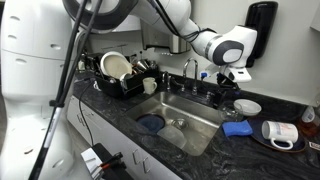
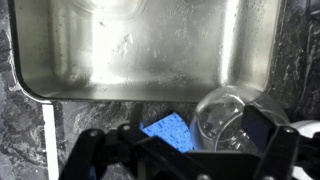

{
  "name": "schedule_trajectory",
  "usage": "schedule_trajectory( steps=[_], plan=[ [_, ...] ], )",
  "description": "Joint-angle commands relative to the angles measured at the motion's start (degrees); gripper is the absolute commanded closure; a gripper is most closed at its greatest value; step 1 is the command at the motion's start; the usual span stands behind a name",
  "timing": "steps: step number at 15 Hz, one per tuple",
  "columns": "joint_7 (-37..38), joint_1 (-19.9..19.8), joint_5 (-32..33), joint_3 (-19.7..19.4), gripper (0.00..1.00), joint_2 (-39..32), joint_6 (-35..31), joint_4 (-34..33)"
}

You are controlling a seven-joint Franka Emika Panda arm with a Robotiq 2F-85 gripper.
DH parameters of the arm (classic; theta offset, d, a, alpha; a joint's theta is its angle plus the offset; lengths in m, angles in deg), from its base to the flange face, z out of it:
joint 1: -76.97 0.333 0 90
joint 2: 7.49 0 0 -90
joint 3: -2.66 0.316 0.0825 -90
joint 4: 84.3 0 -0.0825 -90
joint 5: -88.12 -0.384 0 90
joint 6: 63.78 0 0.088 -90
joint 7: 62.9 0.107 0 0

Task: Put the glass bowl in the sink

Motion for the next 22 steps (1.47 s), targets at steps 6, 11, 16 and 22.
schedule_trajectory(
  steps=[6,11,16,22],
  plan=[
    [8.39,-0.49,4.37,0.62,0.0,-6.0,-5.25,-4.73],
    [9.76,-0.94,3.98,0.92,0.0,-10.34,-4.67,-8.55],
    [10.95,-1.09,4.27,0.83,0.04,-13.62,-2.1,-11.99],
    [11.69,-1.27,4.09,0.91,0.52,-14.94,-0.63,-14.05]
  ],
)
